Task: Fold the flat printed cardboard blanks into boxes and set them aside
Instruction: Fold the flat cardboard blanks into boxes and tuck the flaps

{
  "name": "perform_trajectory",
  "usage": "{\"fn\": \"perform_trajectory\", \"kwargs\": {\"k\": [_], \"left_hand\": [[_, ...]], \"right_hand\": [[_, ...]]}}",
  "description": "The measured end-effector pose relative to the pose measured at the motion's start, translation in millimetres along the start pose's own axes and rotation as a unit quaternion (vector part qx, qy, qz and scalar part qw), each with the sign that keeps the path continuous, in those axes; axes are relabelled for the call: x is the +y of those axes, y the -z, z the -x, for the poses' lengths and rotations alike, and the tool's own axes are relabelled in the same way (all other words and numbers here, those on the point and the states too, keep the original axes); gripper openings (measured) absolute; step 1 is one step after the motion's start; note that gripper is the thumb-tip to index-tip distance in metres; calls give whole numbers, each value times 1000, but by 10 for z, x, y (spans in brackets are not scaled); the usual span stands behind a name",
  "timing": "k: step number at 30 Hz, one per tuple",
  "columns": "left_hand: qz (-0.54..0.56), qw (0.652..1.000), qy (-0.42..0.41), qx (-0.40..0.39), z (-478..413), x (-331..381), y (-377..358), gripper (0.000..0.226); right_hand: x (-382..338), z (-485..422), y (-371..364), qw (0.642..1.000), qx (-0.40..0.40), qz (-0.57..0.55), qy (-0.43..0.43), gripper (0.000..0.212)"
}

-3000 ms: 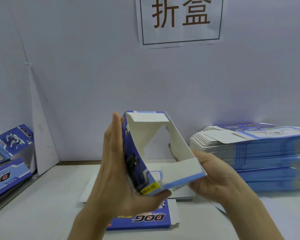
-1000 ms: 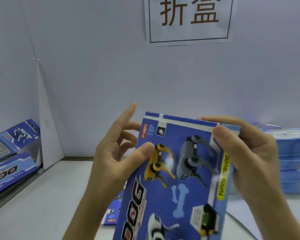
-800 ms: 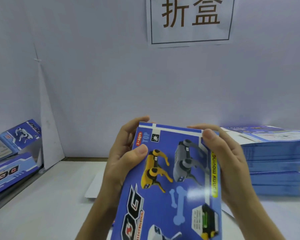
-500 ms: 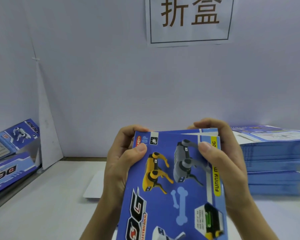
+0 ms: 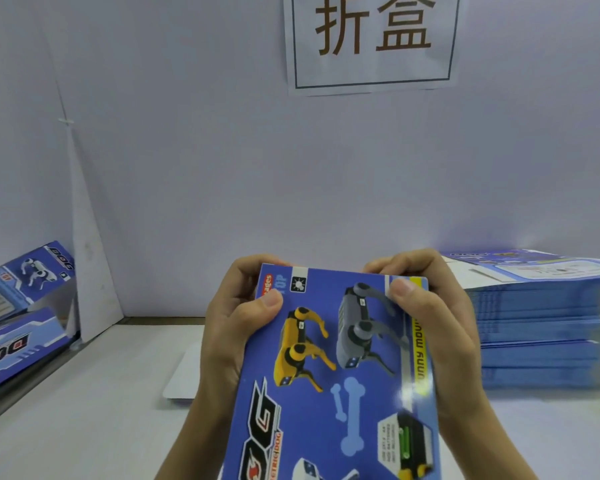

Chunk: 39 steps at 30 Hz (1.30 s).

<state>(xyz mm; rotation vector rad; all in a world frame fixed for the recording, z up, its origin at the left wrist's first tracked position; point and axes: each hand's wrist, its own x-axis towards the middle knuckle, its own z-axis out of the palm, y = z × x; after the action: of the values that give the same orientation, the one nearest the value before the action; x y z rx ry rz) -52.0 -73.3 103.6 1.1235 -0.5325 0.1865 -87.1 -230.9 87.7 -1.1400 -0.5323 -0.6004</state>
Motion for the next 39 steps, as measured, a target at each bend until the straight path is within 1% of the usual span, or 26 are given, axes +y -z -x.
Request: {"fn": "perform_trajectory", "kwargs": {"k": [3,6,9,11,12,13,14,15,16,17,18,19,20,21,22,24,26,27,28,29,30,31,33,35,37,39], "left_hand": [[0,1000,-2,-1,62,-32,-38,24],[13,1000,1,1,98,-81,-85,23],[13,1000,-9,8,38,-75,-41,26],[12,1000,-20,17,13,-53,-2,27],[17,999,-28,42,9,-58,23,28],[28,995,-38,83,7,-70,57,29],[45,988,-49,136,-1,-91,101,24],[62,978,-59,192,-13,-116,147,15],[74,964,-63,248,-35,-138,204,11],[80,948,-55,302,-69,-160,267,9],[77,930,-36,357,-107,-184,344,10],[62,914,-8,402,-144,-217,421,14],[35,903,23,428,-174,-263,479,17],[7,902,53,429,-203,-320,520,17],[-5,911,75,405,-225,-376,526,15],[0,943,105,316,-214,-448,457,23],[-29,972,113,204,-164,-457,383,43],[-36,985,115,127,-135,-445,342,53],[-39,991,121,50,-110,-425,319,68],[-49,991,122,-8,-86,-400,305,85],[-67,990,116,-52,-73,-376,304,96],[-101,987,104,-75,-69,-348,309,94],[-175,979,63,-78,-65,-283,291,73],[-218,976,15,-2,-74,-259,286,47],[-281,955,-38,92,-87,-292,311,23],[-303,943,-58,123,-89,-322,335,14]], "right_hand": [[-27,-11,26,999,26,30,6,17],[-44,-17,65,999,41,29,8,14],[-8,-23,73,998,34,47,15,17],[39,-22,81,996,26,88,18,10],[40,-29,73,992,22,127,6,15],[71,-45,106,985,4,171,-15,29],[80,-78,118,977,-21,208,-50,43],[87,-111,155,967,-60,231,-93,49],[72,-147,174,961,-93,217,-142,48],[53,-168,199,956,-135,173,-193,48],[15,-179,215,948,-169,116,-246,56],[7,-173,261,937,-206,54,-278,69],[6,-154,306,929,-231,0,-288,78],[23,-140,353,931,-239,-22,-275,75],[20,-139,361,939,-224,-19,-261,66],[35,-182,318,955,-162,12,-247,56],[66,-199,290,967,-73,27,-245,47],[76,-194,295,970,-41,22,-240,41],[58,-176,279,969,-28,12,-246,40],[60,-155,285,967,-35,9,-252,40],[49,-138,286,966,-37,21,-255,40],[47,-140,299,967,-30,40,-251,39],[54,-161,327,967,30,86,-236,37],[123,-178,366,962,96,134,-217,36],[181,-173,374,959,129,162,-194,31],[220,-164,394,960,144,159,-182,22]]}}
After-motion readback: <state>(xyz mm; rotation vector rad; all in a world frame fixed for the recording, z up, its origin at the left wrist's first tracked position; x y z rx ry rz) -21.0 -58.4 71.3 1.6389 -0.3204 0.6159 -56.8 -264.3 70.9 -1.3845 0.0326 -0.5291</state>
